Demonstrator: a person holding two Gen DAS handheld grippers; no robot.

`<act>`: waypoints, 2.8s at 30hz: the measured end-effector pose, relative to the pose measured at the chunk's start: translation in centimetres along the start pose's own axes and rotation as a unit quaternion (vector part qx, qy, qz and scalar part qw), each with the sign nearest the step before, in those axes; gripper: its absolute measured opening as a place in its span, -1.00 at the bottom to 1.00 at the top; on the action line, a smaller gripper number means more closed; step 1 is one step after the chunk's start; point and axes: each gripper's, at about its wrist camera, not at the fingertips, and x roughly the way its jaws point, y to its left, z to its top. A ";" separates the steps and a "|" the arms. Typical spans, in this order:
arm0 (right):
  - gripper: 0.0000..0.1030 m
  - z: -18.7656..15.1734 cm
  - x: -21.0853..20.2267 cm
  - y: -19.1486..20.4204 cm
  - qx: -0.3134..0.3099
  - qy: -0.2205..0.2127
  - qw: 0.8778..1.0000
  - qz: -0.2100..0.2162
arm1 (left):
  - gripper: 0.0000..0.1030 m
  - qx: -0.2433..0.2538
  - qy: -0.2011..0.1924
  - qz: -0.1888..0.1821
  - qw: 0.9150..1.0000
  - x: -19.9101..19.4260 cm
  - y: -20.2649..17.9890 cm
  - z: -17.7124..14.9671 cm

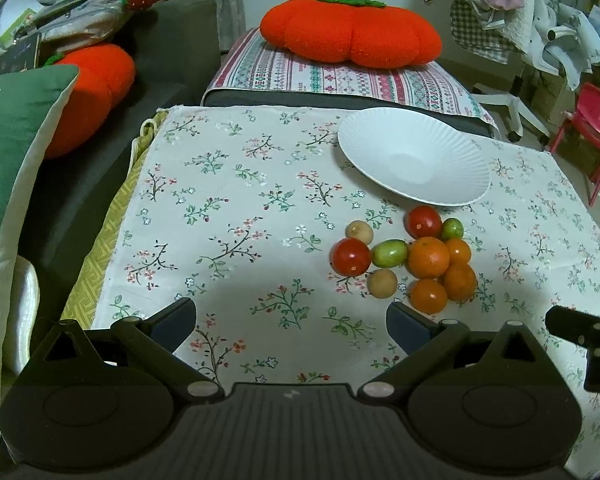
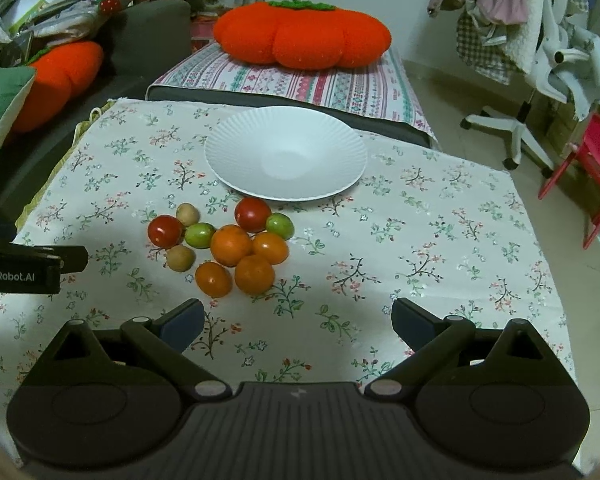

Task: Organize fruits
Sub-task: 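Move both tools toward the fruit cluster beside the white plate, then grasp a red cherry tomato with the left tool while the right tool grasps an orange tomato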

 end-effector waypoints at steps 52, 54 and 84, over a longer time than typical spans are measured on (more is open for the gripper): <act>-0.02 0.6 8.2 -1.1 0.004 0.014 0.991 0.132 | 0.28 0.069 -0.012 -0.075 0.995 8.8 -1.4 1.9; -0.02 0.6 8.7 -1.1 0.004 0.011 0.991 0.136 | 0.18 0.063 -0.008 -0.093 0.994 9.3 -1.4 2.1; -0.39 0.3 9.8 -0.7 -0.023 0.011 0.989 0.145 | -0.51 0.106 -0.004 -0.133 0.985 11.1 -1.4 2.3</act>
